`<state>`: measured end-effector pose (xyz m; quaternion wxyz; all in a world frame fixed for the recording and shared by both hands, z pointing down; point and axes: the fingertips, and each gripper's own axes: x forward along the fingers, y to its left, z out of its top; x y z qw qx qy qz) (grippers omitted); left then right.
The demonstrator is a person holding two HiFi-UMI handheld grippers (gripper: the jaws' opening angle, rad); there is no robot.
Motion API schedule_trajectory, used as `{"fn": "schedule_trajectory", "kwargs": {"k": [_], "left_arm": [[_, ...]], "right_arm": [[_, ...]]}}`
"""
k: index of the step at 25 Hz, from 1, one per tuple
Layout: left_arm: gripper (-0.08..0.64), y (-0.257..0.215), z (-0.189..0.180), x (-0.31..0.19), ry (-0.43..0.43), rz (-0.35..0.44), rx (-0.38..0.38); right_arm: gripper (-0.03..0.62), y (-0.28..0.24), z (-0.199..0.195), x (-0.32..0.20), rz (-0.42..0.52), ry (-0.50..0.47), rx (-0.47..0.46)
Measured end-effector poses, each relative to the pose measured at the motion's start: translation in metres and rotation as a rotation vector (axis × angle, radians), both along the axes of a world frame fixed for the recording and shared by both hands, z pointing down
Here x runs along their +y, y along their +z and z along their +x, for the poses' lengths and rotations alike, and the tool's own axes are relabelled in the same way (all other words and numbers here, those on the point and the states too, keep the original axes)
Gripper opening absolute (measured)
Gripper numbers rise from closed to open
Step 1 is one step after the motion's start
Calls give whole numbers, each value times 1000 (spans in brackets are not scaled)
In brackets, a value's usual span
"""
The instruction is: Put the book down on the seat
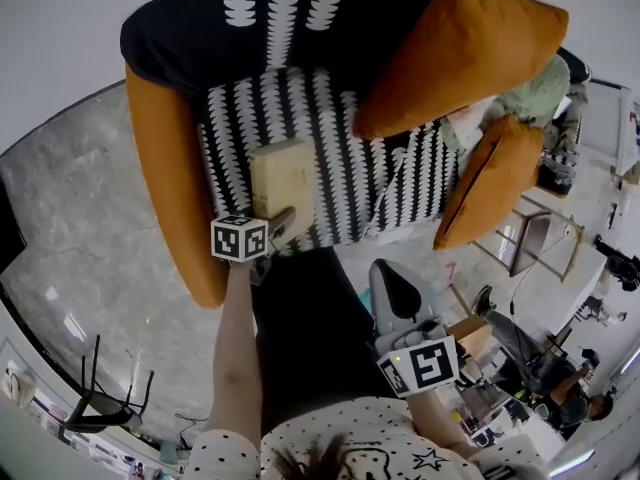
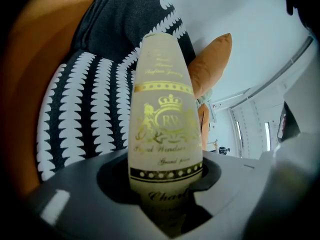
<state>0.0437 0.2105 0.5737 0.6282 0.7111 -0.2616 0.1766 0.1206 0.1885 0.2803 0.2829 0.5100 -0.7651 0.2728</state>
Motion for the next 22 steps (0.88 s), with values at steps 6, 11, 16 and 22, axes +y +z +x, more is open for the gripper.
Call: {"fn": "schedule_trajectory", "kwargs": {"k": [6,11,16,22], "left_arm": [[230,17,26,-3,2,-25,16],[230,14,41,-11,8,-47,37],[230,27,33,-10,-10,-74,28],[230,54,33,-1,12,-146,47]], "right_arm": [[-6,9,22,-1,-10,15,-5],[-6,0,32,-6,-13,17,-12],[-6,3,30,-3,-16,26,-3],[-6,19,24,-3,-29,23,0]]}}
